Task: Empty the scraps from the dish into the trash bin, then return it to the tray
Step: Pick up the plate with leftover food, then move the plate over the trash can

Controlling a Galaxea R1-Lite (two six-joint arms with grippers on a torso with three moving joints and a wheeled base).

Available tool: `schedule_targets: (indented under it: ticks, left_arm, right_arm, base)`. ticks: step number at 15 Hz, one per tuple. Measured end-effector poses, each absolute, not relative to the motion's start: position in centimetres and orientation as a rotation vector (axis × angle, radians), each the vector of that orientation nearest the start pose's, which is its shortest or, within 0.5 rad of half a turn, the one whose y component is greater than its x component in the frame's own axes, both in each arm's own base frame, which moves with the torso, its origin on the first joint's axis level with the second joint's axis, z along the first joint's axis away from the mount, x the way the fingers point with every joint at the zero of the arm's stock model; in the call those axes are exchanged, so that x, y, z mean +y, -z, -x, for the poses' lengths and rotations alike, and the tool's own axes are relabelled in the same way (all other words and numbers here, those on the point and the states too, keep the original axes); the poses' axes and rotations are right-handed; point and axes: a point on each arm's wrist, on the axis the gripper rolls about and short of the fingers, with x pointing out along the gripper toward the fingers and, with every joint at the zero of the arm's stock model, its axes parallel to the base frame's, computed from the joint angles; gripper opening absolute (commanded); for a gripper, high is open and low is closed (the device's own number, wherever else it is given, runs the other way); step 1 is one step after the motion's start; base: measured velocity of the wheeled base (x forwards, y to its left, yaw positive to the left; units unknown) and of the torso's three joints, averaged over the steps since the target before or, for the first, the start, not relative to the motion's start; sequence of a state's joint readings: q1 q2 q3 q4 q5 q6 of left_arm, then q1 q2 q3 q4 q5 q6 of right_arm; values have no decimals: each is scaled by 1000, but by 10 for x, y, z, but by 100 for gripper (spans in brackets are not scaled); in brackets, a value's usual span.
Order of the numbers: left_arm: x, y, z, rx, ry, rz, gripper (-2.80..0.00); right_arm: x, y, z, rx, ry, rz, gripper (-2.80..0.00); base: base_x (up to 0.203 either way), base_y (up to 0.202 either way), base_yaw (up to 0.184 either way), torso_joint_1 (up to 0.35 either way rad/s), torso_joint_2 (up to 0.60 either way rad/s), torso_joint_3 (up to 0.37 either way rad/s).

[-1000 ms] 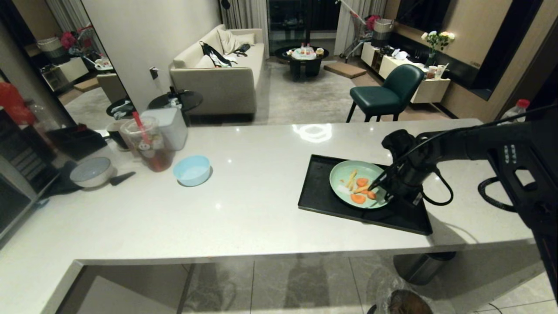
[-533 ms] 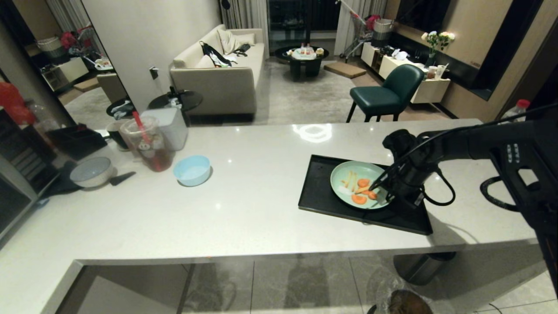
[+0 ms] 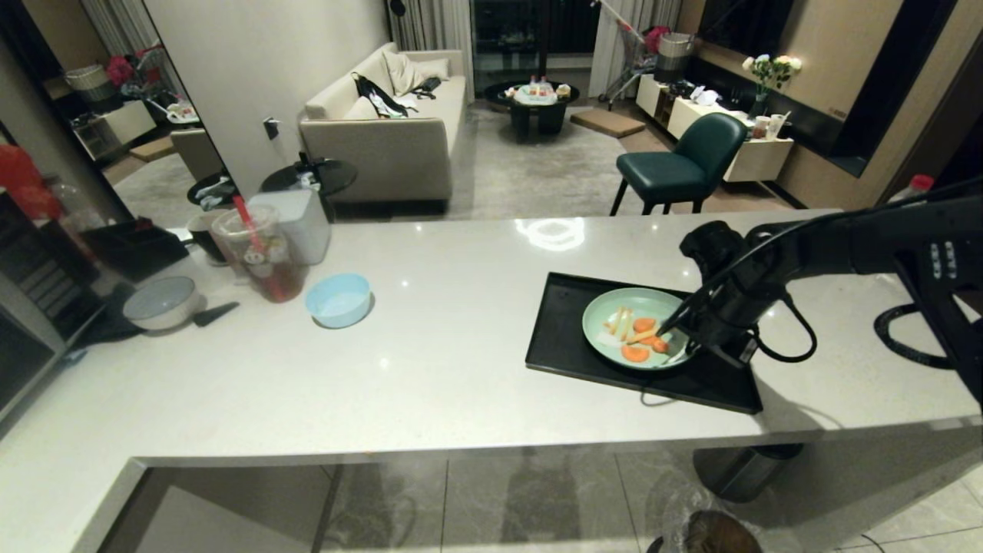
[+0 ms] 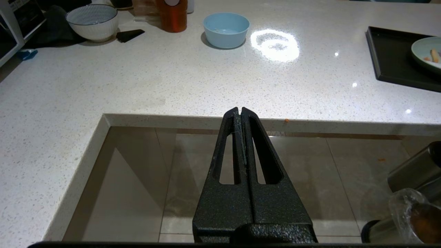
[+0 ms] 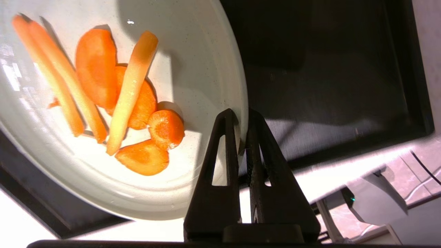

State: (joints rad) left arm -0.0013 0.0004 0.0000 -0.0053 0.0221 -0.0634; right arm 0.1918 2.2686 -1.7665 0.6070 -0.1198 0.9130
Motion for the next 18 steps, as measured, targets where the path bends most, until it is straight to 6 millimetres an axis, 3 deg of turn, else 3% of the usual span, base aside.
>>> schedule_targets:
  ticks: [10, 15, 18]
  left_arm:
    - [1, -76, 23, -6, -22, 63, -280]
    - [1, -76, 23, -6, -21, 64, -280]
    - [1, -76, 23, -6, -22, 64, -280]
  right_arm:
    - [112, -160, -369, 1051, 284, -606, -280]
    - [111, -175, -353, 1039, 230, -609, -280]
    - [105, -174, -331, 1038, 148, -565, -280]
  base:
    - [0, 0, 0, 0, 0, 0]
    - [0, 0, 0, 0, 0, 0]
    - [0, 0, 0, 0, 0, 0]
